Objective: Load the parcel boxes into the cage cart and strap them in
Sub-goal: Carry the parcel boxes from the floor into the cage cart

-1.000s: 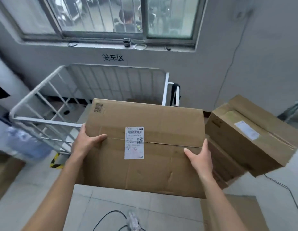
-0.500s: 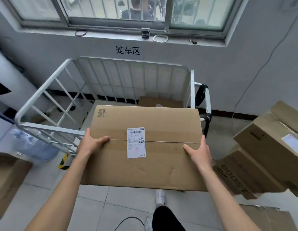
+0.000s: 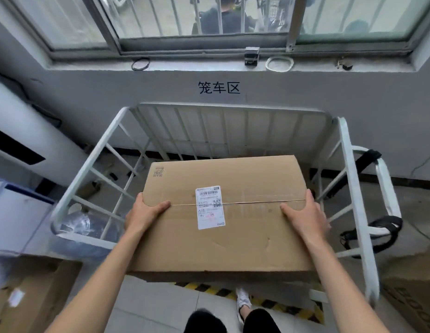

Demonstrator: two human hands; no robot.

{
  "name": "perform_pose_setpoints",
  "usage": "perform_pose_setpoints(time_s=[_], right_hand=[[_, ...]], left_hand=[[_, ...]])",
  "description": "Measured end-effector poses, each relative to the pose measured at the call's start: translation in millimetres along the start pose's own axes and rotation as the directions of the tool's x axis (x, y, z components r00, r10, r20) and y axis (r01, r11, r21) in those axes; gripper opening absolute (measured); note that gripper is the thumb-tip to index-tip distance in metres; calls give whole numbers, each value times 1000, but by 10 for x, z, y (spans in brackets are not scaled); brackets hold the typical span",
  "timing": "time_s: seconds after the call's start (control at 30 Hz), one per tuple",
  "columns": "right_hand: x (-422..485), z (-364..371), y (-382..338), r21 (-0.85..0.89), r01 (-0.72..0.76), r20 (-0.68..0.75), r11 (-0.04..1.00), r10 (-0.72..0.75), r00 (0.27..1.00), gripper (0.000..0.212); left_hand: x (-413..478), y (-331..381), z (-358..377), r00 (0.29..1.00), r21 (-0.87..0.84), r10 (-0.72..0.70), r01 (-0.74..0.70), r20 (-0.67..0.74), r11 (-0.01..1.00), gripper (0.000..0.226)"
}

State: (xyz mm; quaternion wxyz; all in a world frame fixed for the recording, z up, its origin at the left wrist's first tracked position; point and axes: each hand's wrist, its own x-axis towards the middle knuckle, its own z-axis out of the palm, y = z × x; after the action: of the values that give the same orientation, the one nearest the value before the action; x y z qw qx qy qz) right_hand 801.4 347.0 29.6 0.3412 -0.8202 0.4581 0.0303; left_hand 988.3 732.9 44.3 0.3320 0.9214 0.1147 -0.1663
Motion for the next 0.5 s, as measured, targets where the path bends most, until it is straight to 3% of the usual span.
perform_pose_setpoints(time_s=[0.27,0.5], right_hand=[[490,970,-1014,15,-85,87,996,84,993,95],[744,2264,-1689,148,-228,88,962,216,972,100]], left_hand=[[1520,-28,-482,999,123,-22,16,49,992,72],[3170,-428,-485,986,26,-21,17,166,1000,89]])
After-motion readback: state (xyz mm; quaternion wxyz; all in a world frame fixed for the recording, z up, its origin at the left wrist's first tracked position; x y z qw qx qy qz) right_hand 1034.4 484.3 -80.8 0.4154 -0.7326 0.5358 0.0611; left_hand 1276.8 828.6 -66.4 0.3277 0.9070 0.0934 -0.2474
